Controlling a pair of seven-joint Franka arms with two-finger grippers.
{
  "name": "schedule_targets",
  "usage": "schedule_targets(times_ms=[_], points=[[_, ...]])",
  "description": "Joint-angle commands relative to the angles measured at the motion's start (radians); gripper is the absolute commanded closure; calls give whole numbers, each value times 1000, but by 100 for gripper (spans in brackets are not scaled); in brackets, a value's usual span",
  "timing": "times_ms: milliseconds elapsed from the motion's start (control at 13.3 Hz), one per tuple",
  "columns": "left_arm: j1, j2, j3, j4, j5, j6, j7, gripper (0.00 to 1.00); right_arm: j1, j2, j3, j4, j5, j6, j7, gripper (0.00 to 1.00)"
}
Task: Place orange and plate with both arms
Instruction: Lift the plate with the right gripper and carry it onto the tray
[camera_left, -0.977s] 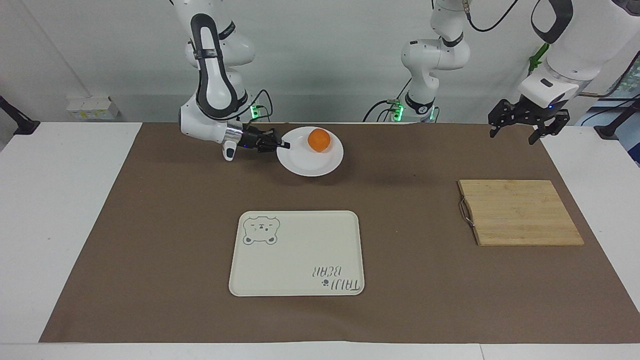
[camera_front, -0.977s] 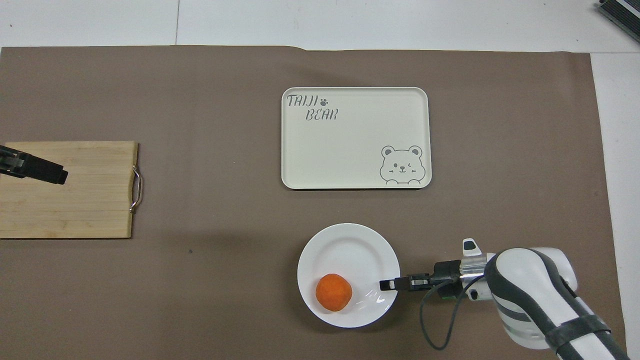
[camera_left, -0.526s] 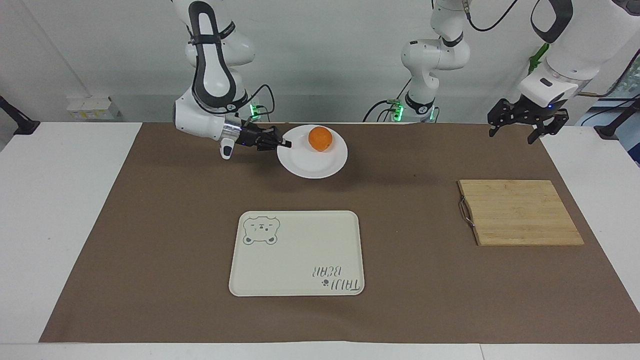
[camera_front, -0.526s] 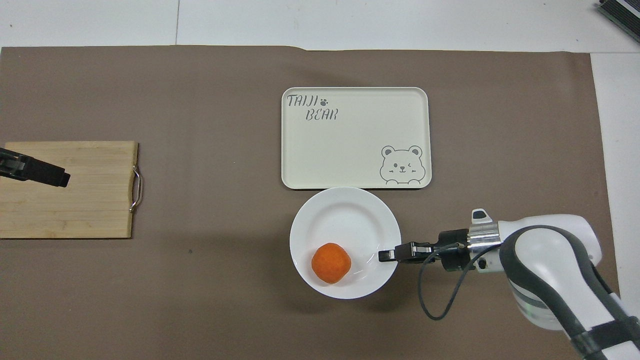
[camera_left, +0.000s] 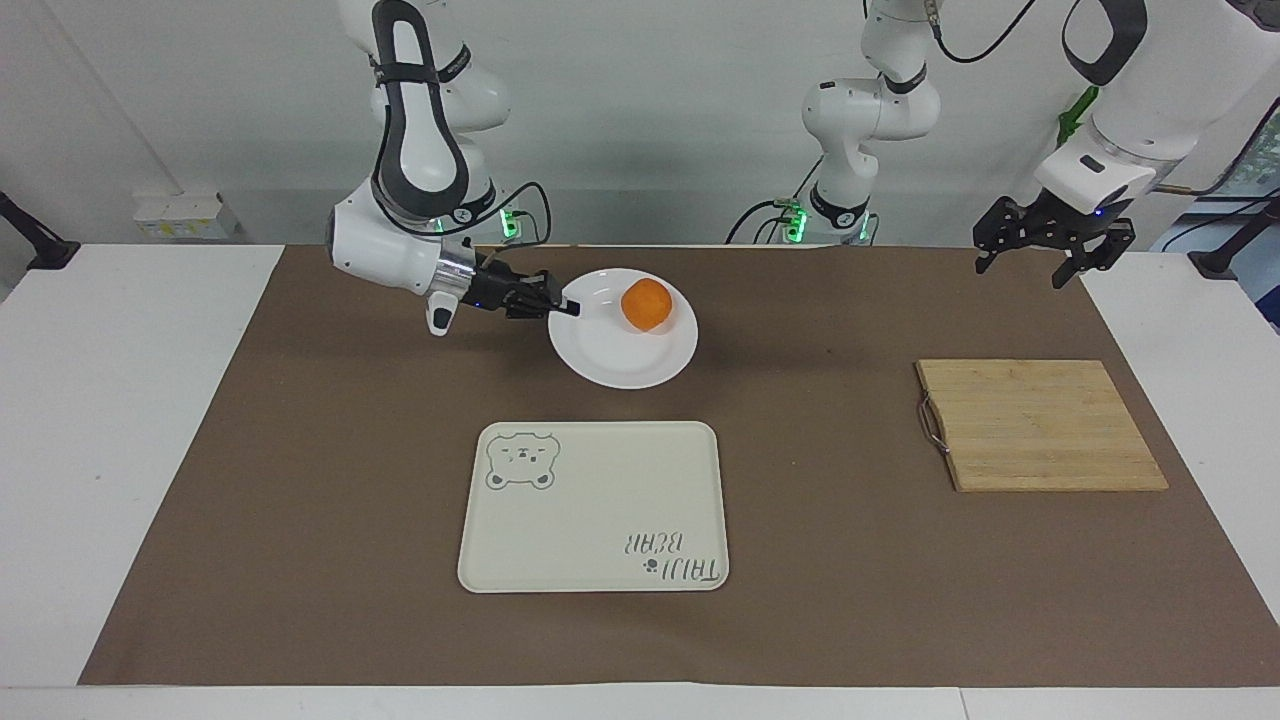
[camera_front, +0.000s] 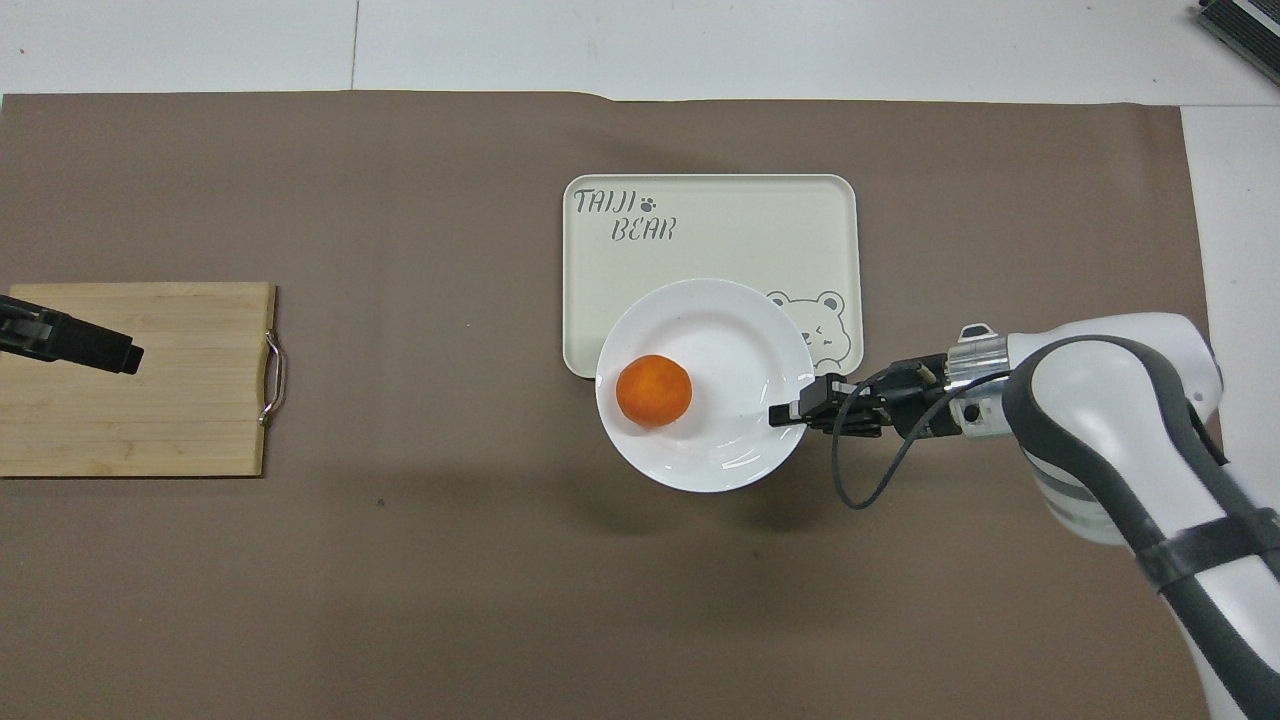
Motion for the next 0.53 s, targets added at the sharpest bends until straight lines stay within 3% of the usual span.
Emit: schedule_targets(times_ms=[0, 301, 451], points=[[0, -27, -1, -20, -12, -5, -10, 0, -39, 123, 4, 158, -25, -51, 31, 100], [9, -38, -1, -21, -27, -9, -25, 0, -53, 260, 4, 319, -12, -39, 31, 100], [1, -36, -1, -21, -27, -3, -33, 0, -53, 309, 6, 339, -20, -32, 27, 100]])
